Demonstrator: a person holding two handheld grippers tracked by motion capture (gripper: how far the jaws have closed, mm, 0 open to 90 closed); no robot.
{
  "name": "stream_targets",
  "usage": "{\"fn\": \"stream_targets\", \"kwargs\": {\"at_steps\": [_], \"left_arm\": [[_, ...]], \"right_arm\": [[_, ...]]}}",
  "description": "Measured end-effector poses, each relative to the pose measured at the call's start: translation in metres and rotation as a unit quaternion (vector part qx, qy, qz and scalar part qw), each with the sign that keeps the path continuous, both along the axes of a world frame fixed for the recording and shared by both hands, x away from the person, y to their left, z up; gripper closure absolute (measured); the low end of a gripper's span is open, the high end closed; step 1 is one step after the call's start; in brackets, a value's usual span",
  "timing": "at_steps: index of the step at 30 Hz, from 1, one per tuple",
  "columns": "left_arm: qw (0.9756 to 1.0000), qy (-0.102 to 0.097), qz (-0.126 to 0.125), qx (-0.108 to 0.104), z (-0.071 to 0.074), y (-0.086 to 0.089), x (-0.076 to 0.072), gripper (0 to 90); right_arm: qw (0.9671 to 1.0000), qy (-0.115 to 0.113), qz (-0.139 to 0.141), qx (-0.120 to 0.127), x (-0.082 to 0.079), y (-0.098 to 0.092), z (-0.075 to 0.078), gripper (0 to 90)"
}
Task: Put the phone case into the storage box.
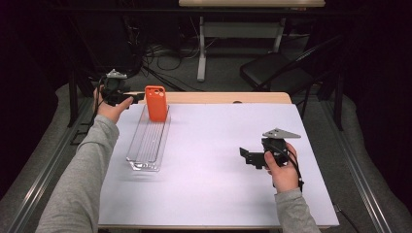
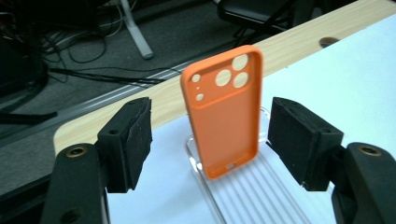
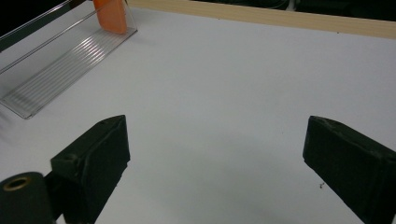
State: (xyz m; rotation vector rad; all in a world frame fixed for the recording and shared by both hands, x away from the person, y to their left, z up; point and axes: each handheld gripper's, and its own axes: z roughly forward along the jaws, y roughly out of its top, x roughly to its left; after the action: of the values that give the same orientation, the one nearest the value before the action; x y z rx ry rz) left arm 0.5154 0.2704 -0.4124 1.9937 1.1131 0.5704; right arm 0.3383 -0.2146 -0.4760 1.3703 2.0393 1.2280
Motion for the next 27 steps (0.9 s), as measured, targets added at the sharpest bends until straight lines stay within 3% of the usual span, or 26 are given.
{"fn": "stream_targets", "kwargs": {"at_steps": [10, 14, 27], "left_arm": [[0.9997, 0.01, -0.001, -0.021, 0.007, -0.003, -0.012, 26.0], [0.9995, 0.011, -0.019, -0.022, 0.009, -0.005, -0.019, 18.9], [0.9966, 0.003, -0.052, -0.063, 0.019, -0.01, -0.044, 16.7]], "right_arm": [[1.0, 0.0, 0.005, 0.001, 0.002, 0.003, 0.0, 6.9], [1.0, -0.001, 0.009, -0.001, 0.002, 0.005, 0.001, 6.9], [0.9998, -0.01, 0.016, -0.001, 0.0, 0.007, 0.01, 6.9]]}}
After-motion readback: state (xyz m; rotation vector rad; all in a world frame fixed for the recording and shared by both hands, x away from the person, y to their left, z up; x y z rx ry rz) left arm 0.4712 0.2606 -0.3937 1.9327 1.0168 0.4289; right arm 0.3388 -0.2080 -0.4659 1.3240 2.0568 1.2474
